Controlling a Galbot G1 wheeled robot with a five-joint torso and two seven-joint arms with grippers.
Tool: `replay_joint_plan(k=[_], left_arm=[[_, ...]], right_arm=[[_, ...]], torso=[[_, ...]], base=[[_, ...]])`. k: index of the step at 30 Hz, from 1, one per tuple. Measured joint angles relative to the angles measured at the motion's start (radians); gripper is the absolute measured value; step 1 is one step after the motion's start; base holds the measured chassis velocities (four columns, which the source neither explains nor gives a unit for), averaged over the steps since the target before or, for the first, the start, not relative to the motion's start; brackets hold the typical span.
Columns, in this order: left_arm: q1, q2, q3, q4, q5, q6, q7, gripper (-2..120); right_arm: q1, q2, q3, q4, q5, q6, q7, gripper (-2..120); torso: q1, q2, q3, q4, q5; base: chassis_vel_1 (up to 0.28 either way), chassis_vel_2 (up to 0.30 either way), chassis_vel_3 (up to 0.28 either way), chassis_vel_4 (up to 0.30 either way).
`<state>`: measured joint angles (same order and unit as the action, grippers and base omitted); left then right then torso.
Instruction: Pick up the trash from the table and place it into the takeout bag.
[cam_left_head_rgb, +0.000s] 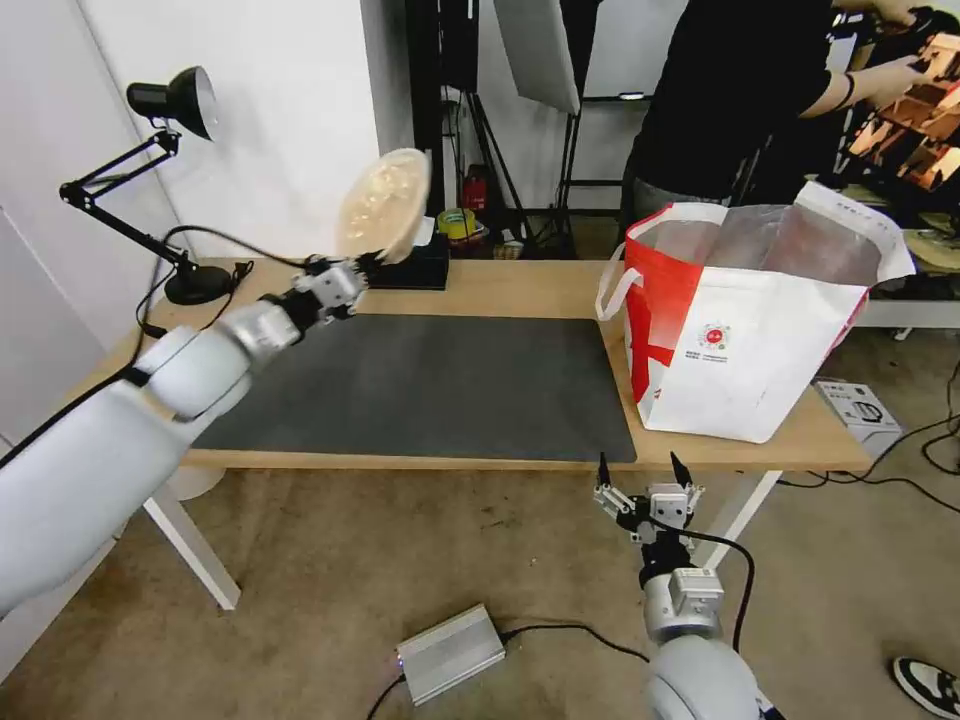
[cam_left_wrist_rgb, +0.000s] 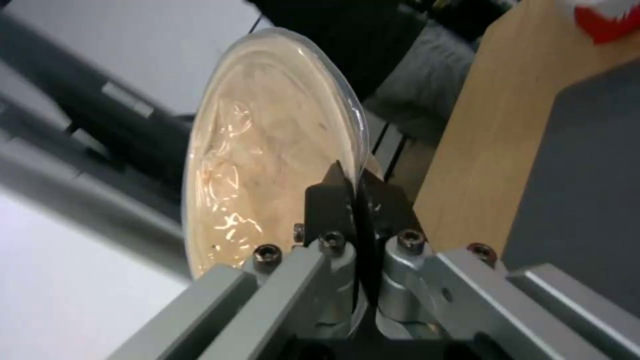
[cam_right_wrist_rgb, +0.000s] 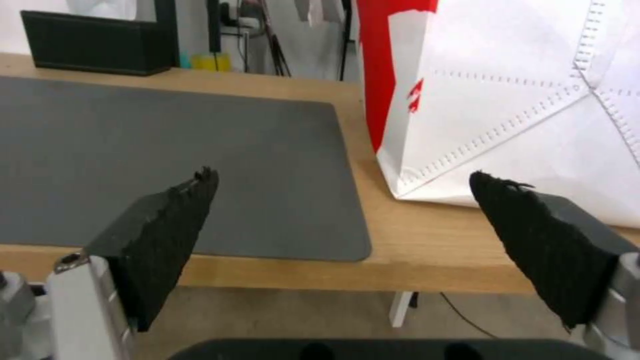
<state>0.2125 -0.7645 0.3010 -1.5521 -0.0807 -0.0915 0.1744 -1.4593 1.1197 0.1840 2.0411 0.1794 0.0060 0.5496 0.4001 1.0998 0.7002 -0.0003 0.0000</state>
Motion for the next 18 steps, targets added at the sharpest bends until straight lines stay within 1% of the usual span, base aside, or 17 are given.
replay_joint_plan(k=[1, 2, 6, 7, 11, 12, 14, 16, 17, 18], left_arm=[[-0.031, -0.023, 0.027, 0.019, 0.001, 0.0, 0.0, 0], [-0.031, -0.023, 0.027, 0.019, 0.001, 0.0, 0.0, 0], [-0.127, -0.101, 0.111, 0.077, 0.002, -0.001, 0.002, 0], [-0.127, -0.101, 0.111, 0.077, 0.002, -0.001, 0.002, 0], [-0.201, -0.178, 0.175, 0.128, 0.005, -0.001, 0.006, 0], [-0.201, -0.178, 0.175, 0.128, 0.005, -0.001, 0.006, 0], [-0.237, -0.23, 0.203, 0.161, 0.009, -0.001, 0.007, 0], [-0.267, -0.288, 0.225, 0.196, 0.017, -0.002, 0.007, 0], [-0.267, -0.288, 0.225, 0.196, 0.017, -0.002, 0.007, 0], [-0.278, -0.311, 0.235, 0.208, 0.02, -0.003, 0.008, 0]], right_arm=[[0.0, 0.003, 0.001, -0.001, -0.001, 0.0, 0.0, 97], [0.0, 0.003, 0.001, -0.001, -0.001, 0.0, 0.0, 97], [-0.002, 0.008, 0.002, -0.003, -0.007, -0.002, 0.0, 97], [-0.002, 0.008, 0.002, -0.003, -0.007, -0.002, 0.0, 97], [-0.006, 0.008, 0.009, -0.007, -0.007, -0.002, 0.0, 97], [-0.006, 0.008, 0.009, -0.007, -0.007, -0.002, 0.0, 97], [-0.01, 0.007, 0.013, -0.008, -0.008, -0.002, 0.0, 97], [-0.02, 0.008, 0.022, -0.007, -0.009, -0.002, 0.0, 97], [-0.02, 0.008, 0.022, -0.007, -0.009, -0.002, 0.0, 97], [-0.023, 0.008, 0.023, -0.006, -0.009, -0.002, 0.0, 97]], torso=[[0.0, 0.0, 0.0, -0.0002, 0.0002], [0.0, 0.0, 0.0, -0.0002, 0.0002], [0.0, 0.0, 0.0, 0.0003, 0.0002], [0.0, 0.0, 0.0, 0.0003, 0.0002], [0.0, 0.0, 0.0, 0.0002, 0.0003], [0.0, 0.0, 0.0, 0.0002, 0.0003], [0.0, 0.0, 0.0, 0.0006, 0.0002], [0.0, 0.0, 0.0, 0.0001, 0.0002], [0.0, 0.0, 0.0, 0.0001, 0.0002], [0.0, 0.0, 0.0, -0.0003, 0.0003]], base=[[0.0, 0.0, 0.0, 0.0], [0.0, 0.0, 0.0, 0.0], [0.0, 0.0, 0.0, 0.0], [0.0, 0.0, 0.0, 0.0], [0.0, 0.0, 0.0, 0.0], [0.0, 0.0, 0.0, 0.0], [0.0, 0.0, 0.0, 0.0], [0.0, 0.0, 0.0, 0.0], [0.0, 0.0, 0.0, 0.0], [0.0, 0.0, 0.0, 0.0]])
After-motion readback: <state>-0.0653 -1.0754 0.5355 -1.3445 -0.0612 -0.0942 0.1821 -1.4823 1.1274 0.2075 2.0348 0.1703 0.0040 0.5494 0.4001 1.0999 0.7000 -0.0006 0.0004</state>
